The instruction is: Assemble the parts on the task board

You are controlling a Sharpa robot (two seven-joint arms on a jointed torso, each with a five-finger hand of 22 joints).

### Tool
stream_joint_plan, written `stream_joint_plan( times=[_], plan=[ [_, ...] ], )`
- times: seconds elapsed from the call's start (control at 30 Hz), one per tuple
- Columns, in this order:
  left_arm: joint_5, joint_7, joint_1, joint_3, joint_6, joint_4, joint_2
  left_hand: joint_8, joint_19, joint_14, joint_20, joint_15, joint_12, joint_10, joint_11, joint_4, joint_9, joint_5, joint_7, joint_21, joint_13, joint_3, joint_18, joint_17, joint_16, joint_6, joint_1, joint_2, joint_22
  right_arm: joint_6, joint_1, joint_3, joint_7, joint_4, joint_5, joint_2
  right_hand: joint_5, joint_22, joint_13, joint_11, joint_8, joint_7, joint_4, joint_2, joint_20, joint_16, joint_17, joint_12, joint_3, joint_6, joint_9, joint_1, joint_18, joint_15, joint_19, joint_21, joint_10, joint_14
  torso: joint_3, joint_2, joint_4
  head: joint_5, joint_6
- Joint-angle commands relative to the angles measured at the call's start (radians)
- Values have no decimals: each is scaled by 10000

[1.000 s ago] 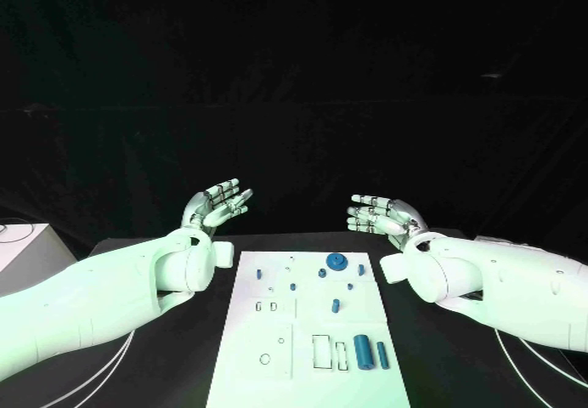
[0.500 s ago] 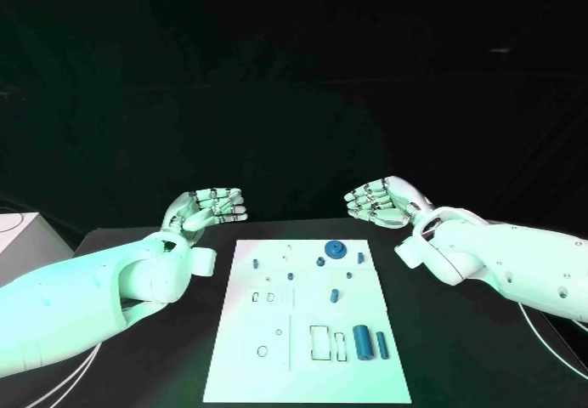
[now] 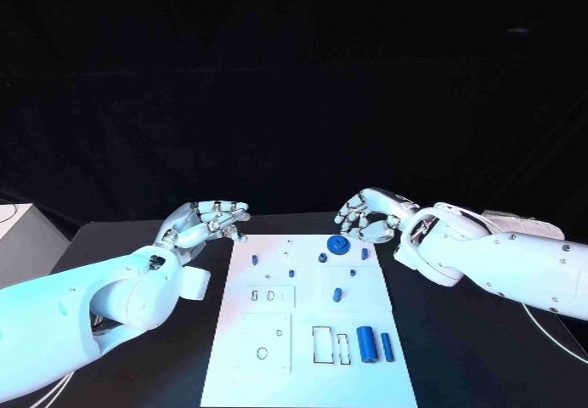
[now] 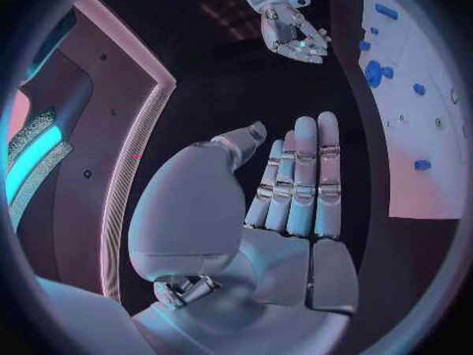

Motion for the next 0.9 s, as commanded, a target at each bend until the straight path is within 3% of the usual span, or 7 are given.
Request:
stream_joint_plan(
  times=[0.03, 0.13, 0.4, 0.73, 0.9],
  plan=[
    [-251, -193, 24, 20, 396, 239, -108, -61, -111, -32, 9, 4, -31, 10, 17, -18, 18, 11, -15, 177, 11, 60, 78, 73, 148, 24, -100, -21, 141, 553, 10, 5, -1080, 32, -2092, 158, 171, 3288, 394, -196, -230, -87, 360, -528, -251, 4961, 4578, -51, 384, 165, 165, -120, -223, -239, 1290, 3311, 338, 778, 1, 241, 92, -47, 41],
    [-261, -215, 25, 34, 412, 384, -190, -73, -163, -42, 17, 9, -34, -11, 23, -30, 26, 11, -9, 298, 12, 75, 84, 110, 239, 6, -128, -32, 233, 715, 0, 4, -1359, -13, -2582, 336, 179, 4913, 409, -139, -287, -67, 475, -681, -221, 6268, 5819, -74, 515, 96, 234, -199, -454, -180, 1822, 4593, 98, 880, 1, 332, 130, -61, 43],
    [-271, -245, 33, 72, 443, 596, -293, -89, -225, -52, 28, 17, -38, -47, 33, -34, 35, 11, -2, 434, 11, 89, 89, 148, 344, -21, -169, -40, 337, 989, -75, -3, -1899, -183, -3312, 736, 114, 6669, 239, 0, -367, -45, 733, -967, -84, 7508, 6955, -67, 574, -91, 359, -402, -706, -69, 2353, 5946, -756, 915, -23, 540, 232, -159, 23],
    [-273, -272, 35, 86, 457, 642, -286, -115, -298, -84, 43, 33, -46, -105, 56, -30, 40, 10, 27, 560, 8, 92, 91, 177, 434, -66, -226, -62, 434, 1351, -144, -16, -2381, -264, -3909, 943, 42, 7099, 205, -5, -390, -104, 834, -1021, -53, 7693, 7050, -59, 438, -175, 416, -457, -760, -56, 2475, 6273, -1004, 875, -75, 658, 236, -216, 6],
    [-274, -274, 35, 88, 453, 648, -287, -121, -317, -99, 48, 40, -48, -121, 63, -30, 40, 11, 32, 580, 7, 95, 90, 179, 445, -77, -233, -63, 451, 1436, -214, -25, -2568, -315, -4175, 1012, 29, 7221, 198, -15, -385, -120, 872, -1020, -57, 7731, 7059, -61, 373, -181, 436, -475, -775, -65, 2514, 6366, -1062, 868, -83, 691, 231, -212, -25]
  ],
)
